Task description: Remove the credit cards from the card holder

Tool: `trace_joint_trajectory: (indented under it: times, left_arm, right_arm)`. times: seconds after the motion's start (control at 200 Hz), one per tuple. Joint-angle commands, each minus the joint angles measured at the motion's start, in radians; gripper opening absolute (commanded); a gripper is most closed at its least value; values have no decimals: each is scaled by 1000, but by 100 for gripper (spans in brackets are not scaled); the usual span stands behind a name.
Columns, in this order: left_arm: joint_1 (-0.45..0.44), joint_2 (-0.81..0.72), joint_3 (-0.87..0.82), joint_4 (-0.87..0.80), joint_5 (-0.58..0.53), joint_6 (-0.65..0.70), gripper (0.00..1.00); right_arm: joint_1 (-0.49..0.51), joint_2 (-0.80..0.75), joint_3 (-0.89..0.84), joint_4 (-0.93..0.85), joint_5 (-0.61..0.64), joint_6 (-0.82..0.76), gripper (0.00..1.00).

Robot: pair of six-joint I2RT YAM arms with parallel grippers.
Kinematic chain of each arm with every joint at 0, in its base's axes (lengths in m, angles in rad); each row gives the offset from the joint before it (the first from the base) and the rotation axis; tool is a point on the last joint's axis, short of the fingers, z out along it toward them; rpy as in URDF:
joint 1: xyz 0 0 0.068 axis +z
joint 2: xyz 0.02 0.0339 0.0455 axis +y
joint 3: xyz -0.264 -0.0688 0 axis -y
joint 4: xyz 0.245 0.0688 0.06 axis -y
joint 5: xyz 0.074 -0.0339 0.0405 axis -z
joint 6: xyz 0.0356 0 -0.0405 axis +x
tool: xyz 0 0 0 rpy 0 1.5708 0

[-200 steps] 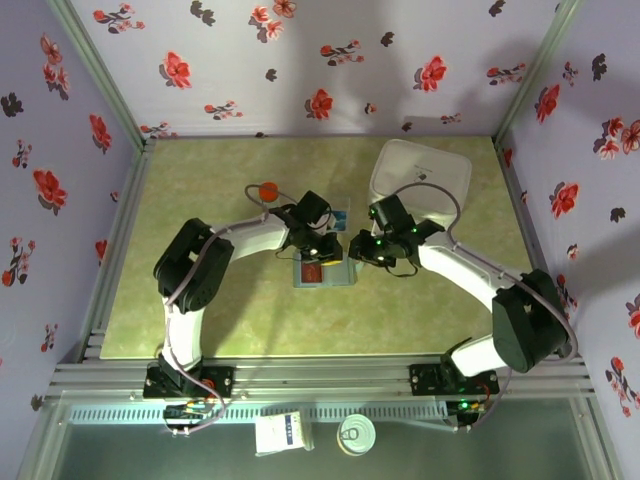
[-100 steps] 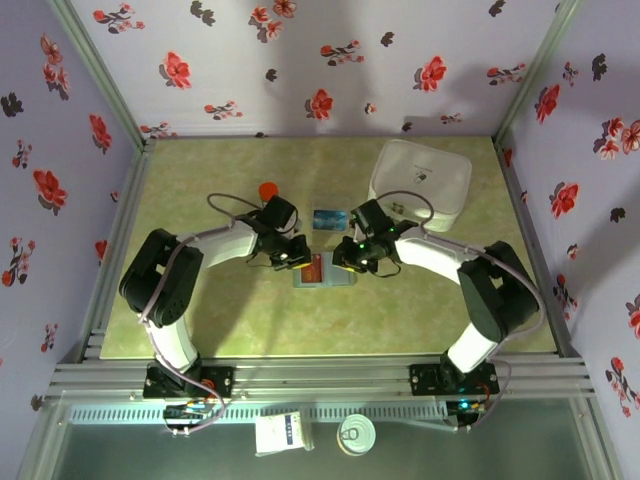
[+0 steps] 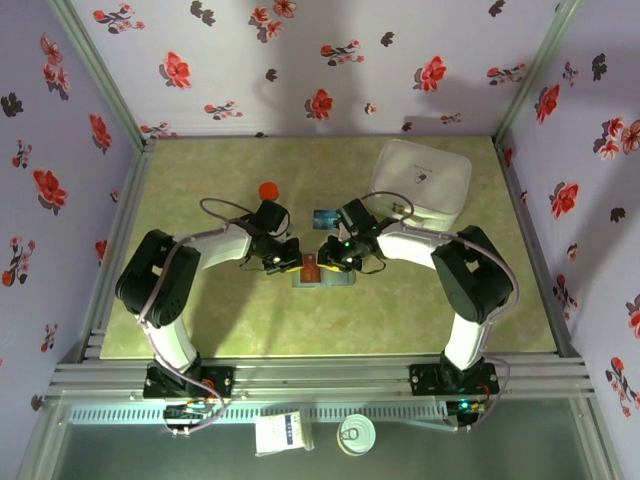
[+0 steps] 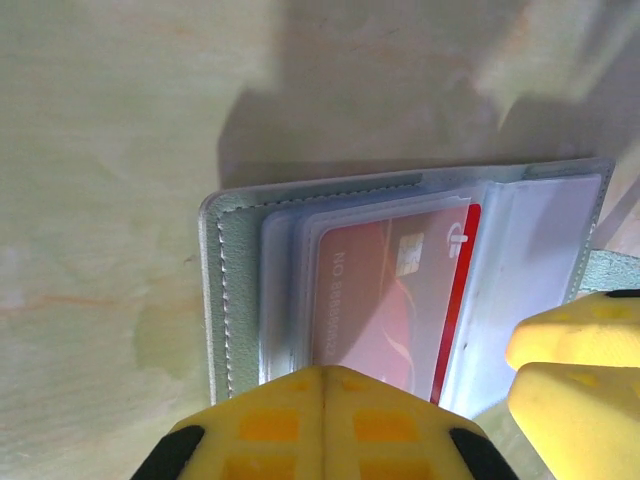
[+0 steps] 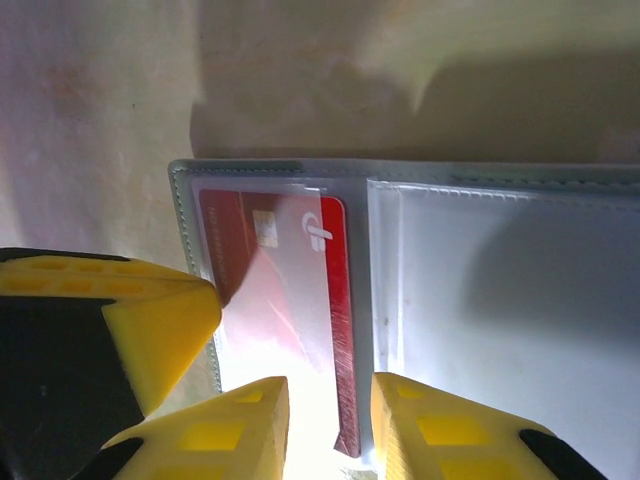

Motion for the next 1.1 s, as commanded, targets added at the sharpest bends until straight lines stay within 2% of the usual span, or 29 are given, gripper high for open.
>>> trace_joint_trajectory:
  times: [0.0, 0.215, 0.665, 1.095]
  left_arm:
    - [9, -19, -18, 6, -1, 16, 2]
    - [12, -80, -30, 9, -37, 10, 5]
    - [11, 8, -30, -9, -42, 31, 4]
    - [11, 17, -25, -16, -35, 34, 0]
  right_arm:
    - [9, 25, 36, 23, -28, 13, 28]
    - [11, 49, 39, 45, -44, 19, 26]
    - [16, 87, 45, 57, -49, 22, 25]
    - [22, 113, 53, 92, -99, 21, 21]
